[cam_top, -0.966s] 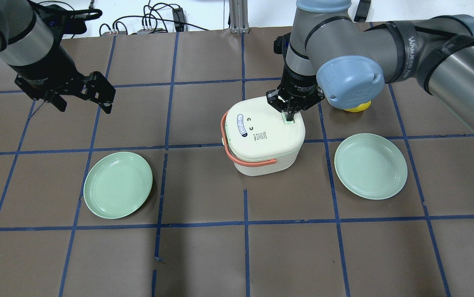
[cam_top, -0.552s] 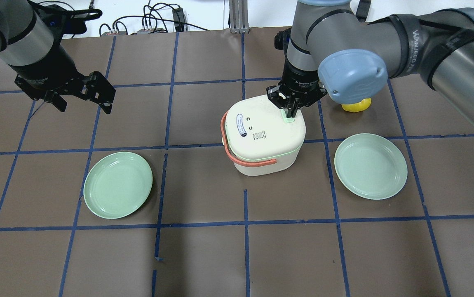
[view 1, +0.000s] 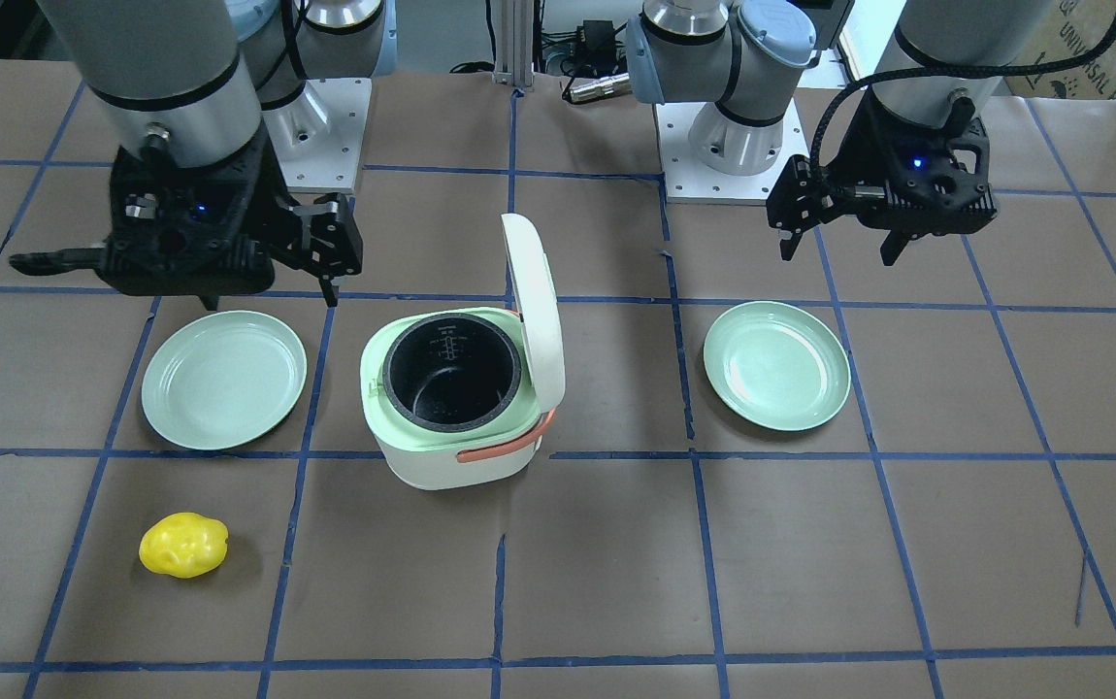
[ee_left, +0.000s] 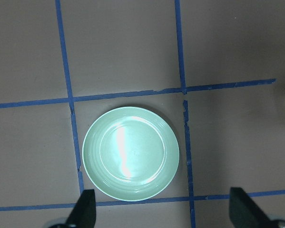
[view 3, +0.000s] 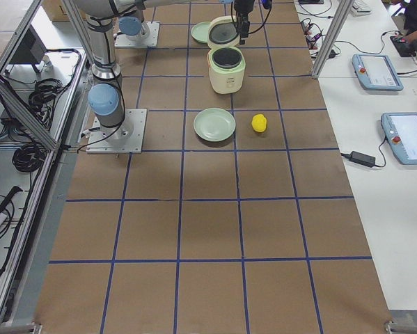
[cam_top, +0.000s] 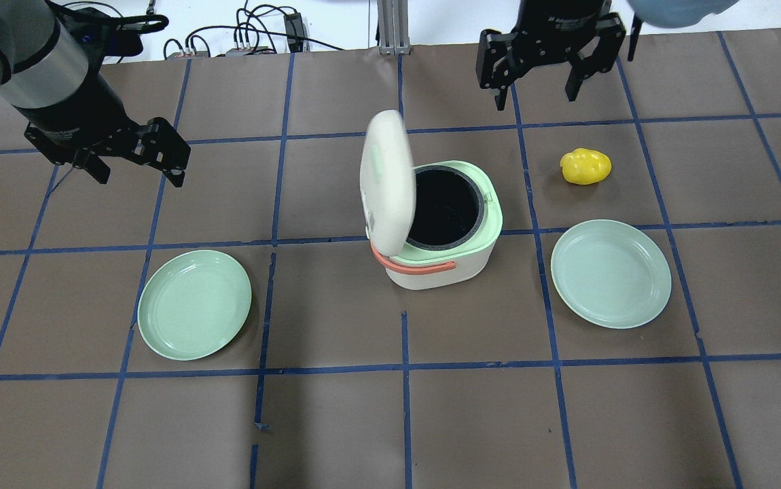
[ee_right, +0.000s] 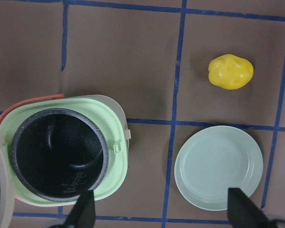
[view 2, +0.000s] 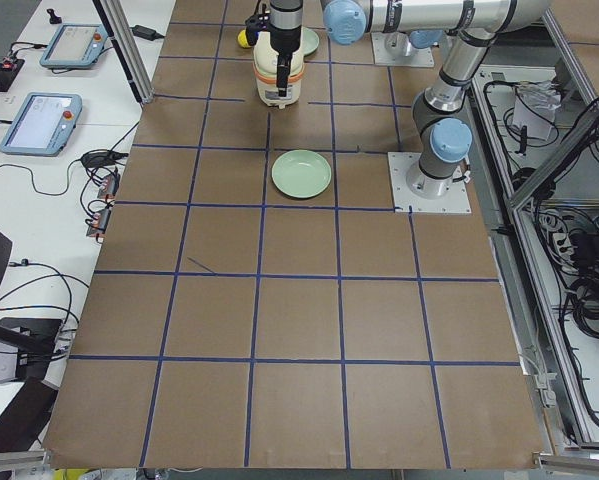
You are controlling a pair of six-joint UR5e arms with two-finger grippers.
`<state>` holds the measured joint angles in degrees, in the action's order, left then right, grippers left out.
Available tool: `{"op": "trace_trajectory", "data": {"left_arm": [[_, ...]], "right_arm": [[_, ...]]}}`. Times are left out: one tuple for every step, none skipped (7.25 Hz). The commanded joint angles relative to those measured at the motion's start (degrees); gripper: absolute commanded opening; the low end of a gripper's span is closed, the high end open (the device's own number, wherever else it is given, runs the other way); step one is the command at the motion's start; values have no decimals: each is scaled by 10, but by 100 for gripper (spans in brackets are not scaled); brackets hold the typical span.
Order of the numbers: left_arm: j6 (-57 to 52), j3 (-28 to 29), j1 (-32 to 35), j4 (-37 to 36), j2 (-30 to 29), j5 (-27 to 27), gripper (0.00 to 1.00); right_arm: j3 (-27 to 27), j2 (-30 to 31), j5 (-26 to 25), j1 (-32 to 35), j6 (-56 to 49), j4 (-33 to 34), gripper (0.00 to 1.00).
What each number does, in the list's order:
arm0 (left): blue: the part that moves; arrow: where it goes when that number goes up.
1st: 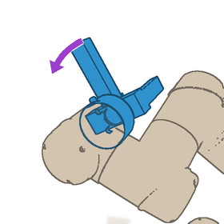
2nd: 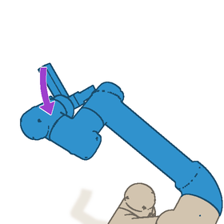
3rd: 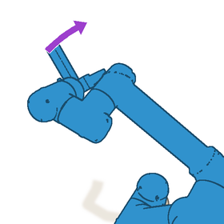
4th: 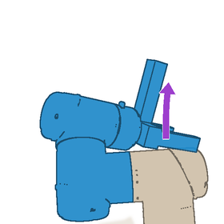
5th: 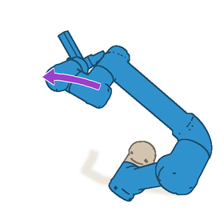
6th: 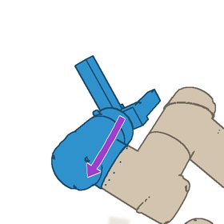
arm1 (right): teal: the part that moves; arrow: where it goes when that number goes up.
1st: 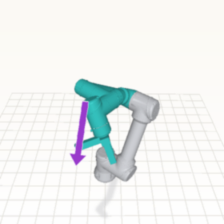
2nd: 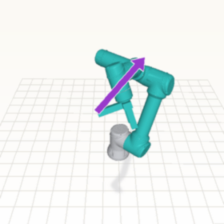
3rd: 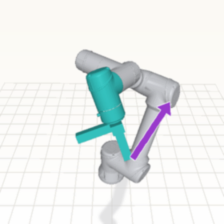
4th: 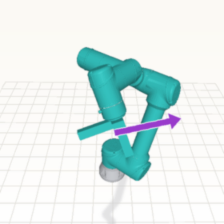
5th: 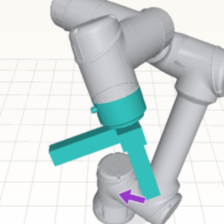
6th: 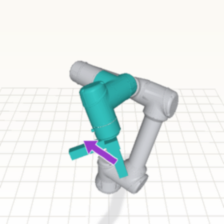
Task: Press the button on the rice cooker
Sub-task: 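Lift the right gripper away from the cooker as the lid opens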
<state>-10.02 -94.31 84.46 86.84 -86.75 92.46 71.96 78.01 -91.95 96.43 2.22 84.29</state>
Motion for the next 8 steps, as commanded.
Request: {"op": "trace_trajectory", "data": {"left_arm": [[0, 0, 1, 0, 0, 0, 100], [0, 0, 1, 0, 0, 0, 100], [0, 0, 0, 0, 0, 0, 100], [0, 0, 0, 0, 0, 0, 100], [0, 0, 0, 0, 0, 0, 100], [0, 0, 0, 0, 0, 0, 100], [0, 0, 0, 0, 0, 0, 100], [0, 0, 0, 0, 0, 0, 100]], "right_arm": [[-1, 0, -3, -20, -12, -14, 100], [5, -1, -4, -29, -31, -11, 100], [9, -1, -1, -34, -37, -9, 100], [11, -2, -2, -34, -37, -9, 100], [11, -1, -2, -34, -37, -9, 100], [12, -1, -2, -33, -37, -9, 100], [12, -1, -2, -32, -37, -9, 100], [15, -1, -2, -31, -36, -9, 100]]}}
